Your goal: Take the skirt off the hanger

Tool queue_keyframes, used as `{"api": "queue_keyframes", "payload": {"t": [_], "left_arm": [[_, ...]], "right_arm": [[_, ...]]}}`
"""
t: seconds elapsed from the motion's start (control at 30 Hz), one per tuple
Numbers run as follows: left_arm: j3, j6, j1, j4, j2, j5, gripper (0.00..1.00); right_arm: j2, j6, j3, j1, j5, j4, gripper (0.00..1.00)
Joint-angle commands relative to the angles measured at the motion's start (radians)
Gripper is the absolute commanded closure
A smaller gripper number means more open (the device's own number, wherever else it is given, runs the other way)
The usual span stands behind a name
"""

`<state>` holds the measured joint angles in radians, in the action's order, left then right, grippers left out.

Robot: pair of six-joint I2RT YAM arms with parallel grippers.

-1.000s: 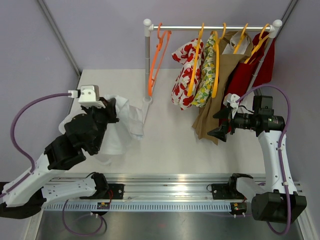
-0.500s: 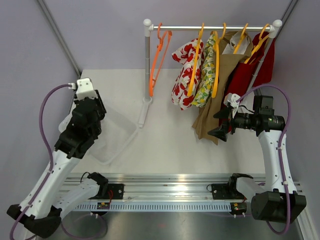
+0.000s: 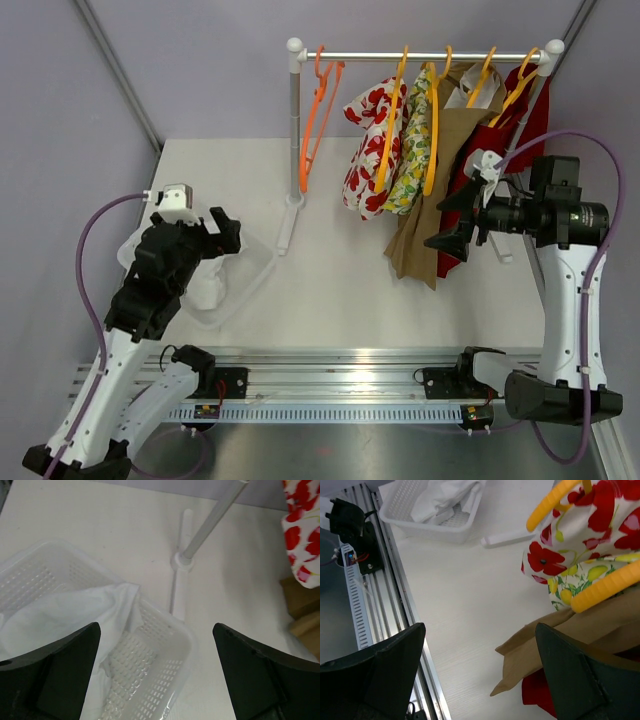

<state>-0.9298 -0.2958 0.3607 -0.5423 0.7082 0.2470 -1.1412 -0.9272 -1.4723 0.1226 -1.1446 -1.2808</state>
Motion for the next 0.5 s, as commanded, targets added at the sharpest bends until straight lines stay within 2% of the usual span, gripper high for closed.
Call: {"api": "queue_keyframes", "payload": {"t": [0.0, 0.03, 0.07, 0.13, 0.17, 0.3, 0.37, 0.47], "left_arm": [[0.061, 0.009, -0.005, 0.105, -0.073, -0.205, 0.01], [0.075, 0.001, -0.005, 0.114, -0.097, -0.239, 0.01], [0.092, -0.012, -0.005, 0.12, -0.105, -0.241, 0.01], [0.098, -0.028, -0.005, 0.122, -0.125, -0.27, 0.01], [0.103, -0.032, -0.005, 0.117, -0.13, -0.268, 0.01], [0.118, -0.062, -0.005, 0.12, -0.161, -0.279, 0.01], [0.131, -0.085, -0.005, 0.127, -0.171, -0.302, 0.01], [0.152, -0.112, -0.005, 0.124, -0.182, -0.319, 0.01]], "right_arm": [[-0.015, 0.269, -0.16, -0.055, 0.025, -0.023, 0.01], [-0.025, 0.336, -0.216, -0.093, 0.101, 0.015, 0.01], [-0.034, 0.394, -0.244, -0.215, 0.156, 0.09, 0.01], [-0.084, 0.551, -0.33, -0.309, 0.308, 0.185, 0.0], [-0.112, 0.6, -0.365, -0.339, 0.331, 0.21, 0.0], [-0.293, 0.882, -0.58, -0.376, 0.495, 0.293, 0.0], [-0.409, 0.919, -0.732, -0.38, 0.528, 0.278, 0.01], [-0.457, 1.071, -0.76, -0.414, 0.661, 0.374, 0.01]]}}
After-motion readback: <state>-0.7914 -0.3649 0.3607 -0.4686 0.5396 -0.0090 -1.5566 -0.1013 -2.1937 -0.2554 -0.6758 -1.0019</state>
